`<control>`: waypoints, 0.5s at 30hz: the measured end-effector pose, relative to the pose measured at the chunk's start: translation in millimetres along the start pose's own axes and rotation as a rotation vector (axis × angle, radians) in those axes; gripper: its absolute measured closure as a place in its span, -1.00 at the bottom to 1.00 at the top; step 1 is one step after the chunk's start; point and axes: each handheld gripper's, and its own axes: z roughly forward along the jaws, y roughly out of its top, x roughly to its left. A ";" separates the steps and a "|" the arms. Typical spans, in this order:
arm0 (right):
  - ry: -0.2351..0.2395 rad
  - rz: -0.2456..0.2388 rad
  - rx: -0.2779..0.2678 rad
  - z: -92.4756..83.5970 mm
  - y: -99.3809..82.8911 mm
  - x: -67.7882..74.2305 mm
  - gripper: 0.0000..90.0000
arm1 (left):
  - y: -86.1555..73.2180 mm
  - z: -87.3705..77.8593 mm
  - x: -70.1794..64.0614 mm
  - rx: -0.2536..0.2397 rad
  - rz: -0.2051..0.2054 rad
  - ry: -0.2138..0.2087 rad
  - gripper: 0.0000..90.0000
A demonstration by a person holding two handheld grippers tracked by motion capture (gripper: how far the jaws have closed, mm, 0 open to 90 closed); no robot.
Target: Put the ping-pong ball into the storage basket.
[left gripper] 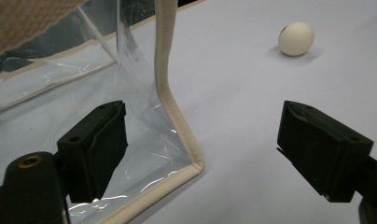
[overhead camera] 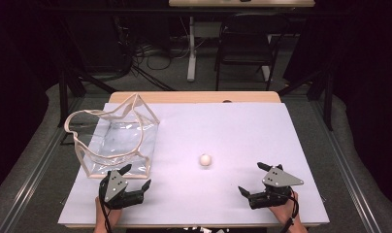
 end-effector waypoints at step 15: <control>0.010 -0.013 0.018 5.1 3.5 1.7 -1.00 | -1.3 0.3 -0.7 0.001 -0.002 0.008 -0.64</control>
